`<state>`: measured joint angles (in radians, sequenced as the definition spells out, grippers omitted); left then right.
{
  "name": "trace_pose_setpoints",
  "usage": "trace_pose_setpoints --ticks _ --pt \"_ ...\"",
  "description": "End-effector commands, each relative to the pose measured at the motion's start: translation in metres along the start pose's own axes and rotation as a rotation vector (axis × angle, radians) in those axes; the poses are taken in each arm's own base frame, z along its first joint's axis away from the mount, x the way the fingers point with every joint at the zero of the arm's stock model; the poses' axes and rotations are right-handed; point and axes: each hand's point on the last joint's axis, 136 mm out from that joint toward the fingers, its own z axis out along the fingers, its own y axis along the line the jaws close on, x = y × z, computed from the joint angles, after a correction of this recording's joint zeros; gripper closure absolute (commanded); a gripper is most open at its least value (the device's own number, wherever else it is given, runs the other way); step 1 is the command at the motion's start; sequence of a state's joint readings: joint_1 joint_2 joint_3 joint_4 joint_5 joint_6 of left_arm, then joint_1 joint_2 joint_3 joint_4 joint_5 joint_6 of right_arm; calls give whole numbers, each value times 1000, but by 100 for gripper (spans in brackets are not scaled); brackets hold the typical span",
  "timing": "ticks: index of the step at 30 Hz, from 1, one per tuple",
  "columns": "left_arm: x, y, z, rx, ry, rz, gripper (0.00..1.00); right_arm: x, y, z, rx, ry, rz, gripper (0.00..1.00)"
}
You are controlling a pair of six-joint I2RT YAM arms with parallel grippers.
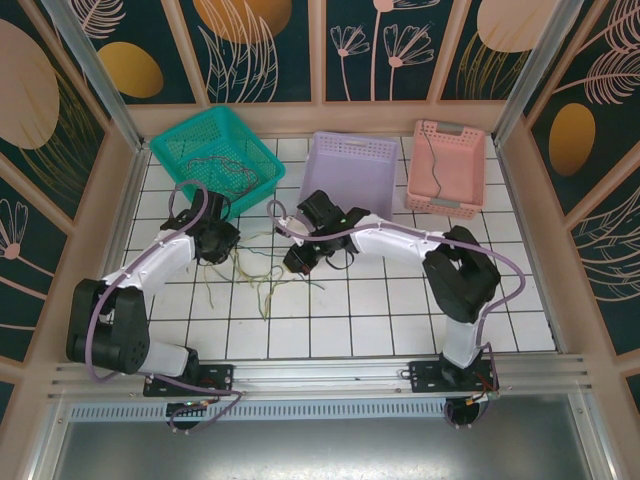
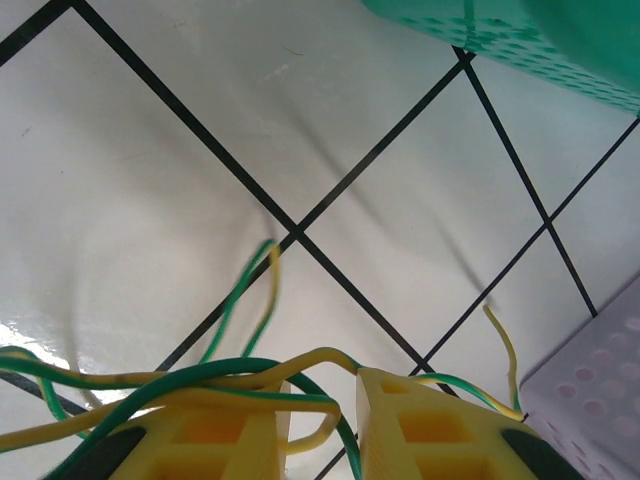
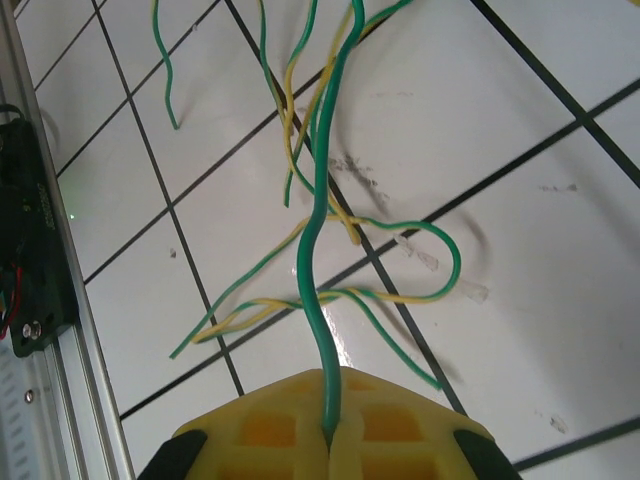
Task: Untangle the cables
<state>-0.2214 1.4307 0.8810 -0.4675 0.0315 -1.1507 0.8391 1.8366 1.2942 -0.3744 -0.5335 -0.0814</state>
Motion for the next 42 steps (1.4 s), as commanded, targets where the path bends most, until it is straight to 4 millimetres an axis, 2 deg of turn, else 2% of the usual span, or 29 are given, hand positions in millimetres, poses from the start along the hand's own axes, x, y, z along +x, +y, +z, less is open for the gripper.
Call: trace_pose_setpoints --ticks 1,6,11,18,20,22,27,28,31,36,42 --pt "-10 5 5 -30 -52 18 74 10 -5 -26 46 0 -5 100" --pt "-12 7 9 -44 -62 22 74 28 -15 -42 103 27 10 100" --pt "-15 3 9 -42 -73 23 74 44 -32 -67 170 12 85 100" --pt "-17 1 8 -43 -76 30 73 48 -18 -103 194 -74 111 100" --pt "-19 -5 4 -22 -81 30 70 50 -18 -111 213 -92 136 100" --pt "-22 -17 -7 24 -91 29 60 47 -21 -123 218 -140 180 100" --pt "-27 -59 -42 210 -109 37 40 15 -36 -175 206 -338 299 100" --pt "-32 -79 -59 285 -124 39 38 9 -42 -188 208 -380 323 100" --pt "-35 -109 -88 416 -137 38 35 -2 -66 -219 275 -462 411 100" --pt "-26 -146 -119 586 -104 51 34 -3 -118 -282 409 -607 616 100" --pt "-3 -182 -147 718 -59 116 37 9 -189 -366 726 -707 835 100"
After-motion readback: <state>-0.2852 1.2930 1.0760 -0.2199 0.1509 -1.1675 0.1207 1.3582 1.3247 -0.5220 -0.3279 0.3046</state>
